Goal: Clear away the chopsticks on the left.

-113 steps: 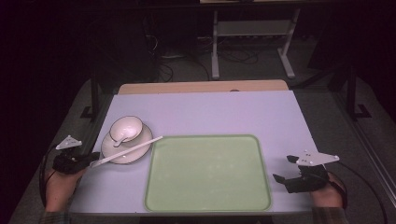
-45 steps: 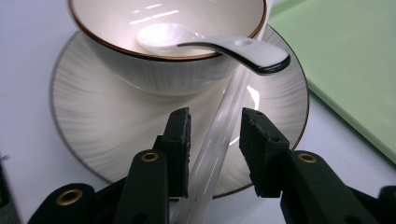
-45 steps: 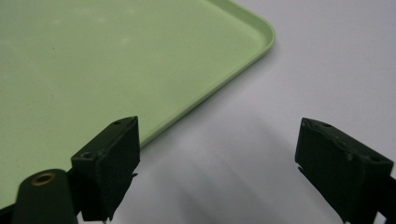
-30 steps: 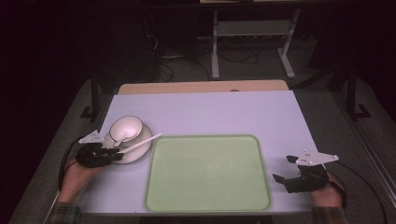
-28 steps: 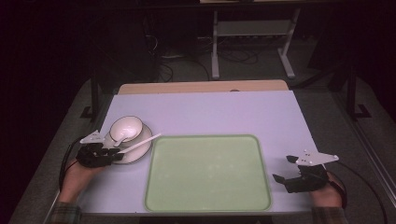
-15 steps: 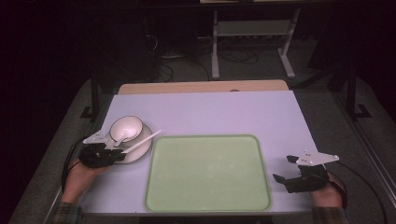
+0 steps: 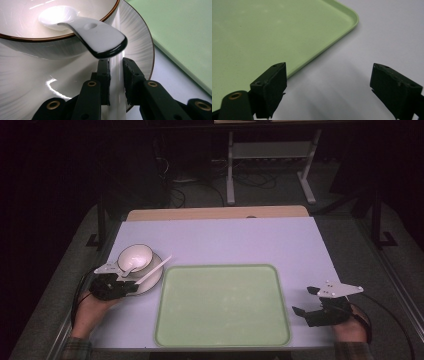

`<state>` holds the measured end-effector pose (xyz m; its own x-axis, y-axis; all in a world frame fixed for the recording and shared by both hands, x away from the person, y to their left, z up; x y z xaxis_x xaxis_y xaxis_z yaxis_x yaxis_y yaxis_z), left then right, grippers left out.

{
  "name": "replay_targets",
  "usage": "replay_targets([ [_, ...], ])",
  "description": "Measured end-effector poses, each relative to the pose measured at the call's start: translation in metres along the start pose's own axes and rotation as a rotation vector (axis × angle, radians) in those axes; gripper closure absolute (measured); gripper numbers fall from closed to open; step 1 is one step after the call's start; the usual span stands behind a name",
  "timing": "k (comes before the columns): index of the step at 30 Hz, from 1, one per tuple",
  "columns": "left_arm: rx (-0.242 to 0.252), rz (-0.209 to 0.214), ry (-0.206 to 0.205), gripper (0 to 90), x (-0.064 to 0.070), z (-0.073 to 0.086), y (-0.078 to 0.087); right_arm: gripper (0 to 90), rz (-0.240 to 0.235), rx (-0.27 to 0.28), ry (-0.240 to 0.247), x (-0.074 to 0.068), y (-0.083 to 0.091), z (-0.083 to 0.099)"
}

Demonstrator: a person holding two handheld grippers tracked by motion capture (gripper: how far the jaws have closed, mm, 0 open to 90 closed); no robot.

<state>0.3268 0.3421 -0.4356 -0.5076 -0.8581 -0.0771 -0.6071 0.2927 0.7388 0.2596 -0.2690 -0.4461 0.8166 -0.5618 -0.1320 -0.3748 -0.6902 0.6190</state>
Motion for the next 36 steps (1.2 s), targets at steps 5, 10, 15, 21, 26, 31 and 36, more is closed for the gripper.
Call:
replay_targets([
  [5,-0.001,-0.008,0.021,76.2,0.003,0.0,0.0,13.1,0.0,0.0,0.0,0.0,0.0,0.0],
  [10,0.004,-0.007,0.027,76.0,0.003,0.0,-0.001,13.1,0.0,0.001,0.002,0.0,0.0,0.0],
  [15,0.041,-0.007,0.036,70.5,0.002,0.0,0.008,13.1,0.001,0.002,0.001,0.0,0.001,0.0],
  [21,0.077,-0.009,0.033,71.2,0.002,0.001,0.02,13.1,0.002,0.003,0.0,0.0,0.001,0.0],
  [26,0.1,-0.017,0.016,78.9,0.006,0.001,0.026,13.1,0.002,0.003,0.0,0.0,0.001,0.0],
  [31,0.091,-0.028,-0.01,82.4,0.009,0.0,0.022,13.1,0.001,0.003,0.001,0.0,0.001,0.0],
  [36,0.083,-0.036,-0.017,82.4,0.01,0.0,0.019,13.0,0.002,0.003,0.001,0.0,0.001,0.0],
])
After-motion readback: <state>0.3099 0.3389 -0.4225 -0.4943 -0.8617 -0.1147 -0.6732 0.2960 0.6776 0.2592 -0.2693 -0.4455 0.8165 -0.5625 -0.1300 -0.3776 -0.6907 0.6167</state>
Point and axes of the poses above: each handheld gripper's, and its own axes: y roughly backward along the jaws, z roughly out of its underside, x roughly to its right, the point moved 2 cm from there along -y, roughly forward along the jaws, and after that the axes turned 14 degrees about -z, right-handed, at the moved point
